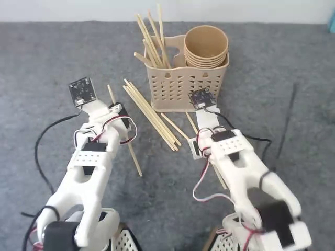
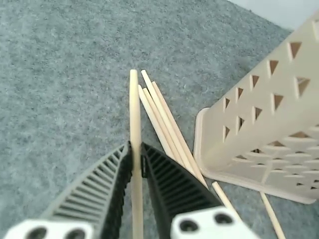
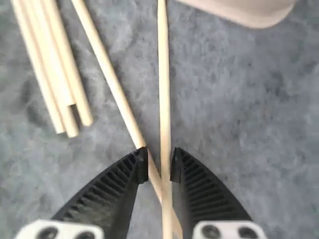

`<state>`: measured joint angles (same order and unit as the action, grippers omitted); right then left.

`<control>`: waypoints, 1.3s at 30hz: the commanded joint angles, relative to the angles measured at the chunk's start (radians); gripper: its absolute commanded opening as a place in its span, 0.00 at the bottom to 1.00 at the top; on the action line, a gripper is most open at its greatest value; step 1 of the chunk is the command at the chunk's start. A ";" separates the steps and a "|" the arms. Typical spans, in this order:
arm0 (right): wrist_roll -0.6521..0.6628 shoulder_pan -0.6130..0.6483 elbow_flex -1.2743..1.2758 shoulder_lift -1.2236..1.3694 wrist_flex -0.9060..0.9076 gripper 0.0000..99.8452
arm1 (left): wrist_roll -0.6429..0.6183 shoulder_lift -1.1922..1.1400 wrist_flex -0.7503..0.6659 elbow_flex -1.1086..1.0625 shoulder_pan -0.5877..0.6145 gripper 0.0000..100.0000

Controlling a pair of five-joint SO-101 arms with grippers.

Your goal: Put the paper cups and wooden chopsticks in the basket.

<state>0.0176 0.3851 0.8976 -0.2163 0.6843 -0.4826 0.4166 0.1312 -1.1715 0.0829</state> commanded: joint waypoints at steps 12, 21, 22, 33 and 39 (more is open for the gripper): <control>-0.034 -0.015 -0.068 0.096 -0.065 0.01 | 0.054 -0.066 -0.041 0.062 -0.005 0.01; 0.012 0.010 0.064 -0.245 0.185 0.01 | 0.057 -0.107 -0.040 0.090 0.000 0.01; 0.031 0.013 0.106 -0.308 0.199 0.01 | 0.057 -0.107 -0.040 0.090 0.000 0.01; 0.166 -0.007 0.399 -1.106 0.418 0.01 | 0.058 -0.112 -0.040 0.090 0.000 0.01; 0.158 -0.001 0.400 -1.537 0.426 0.01 | 0.058 -0.114 -0.041 0.091 0.000 0.01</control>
<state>0.1665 0.3913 1.2996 -1.4730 1.1124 -0.4319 0.3015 0.1128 -1.1270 0.0829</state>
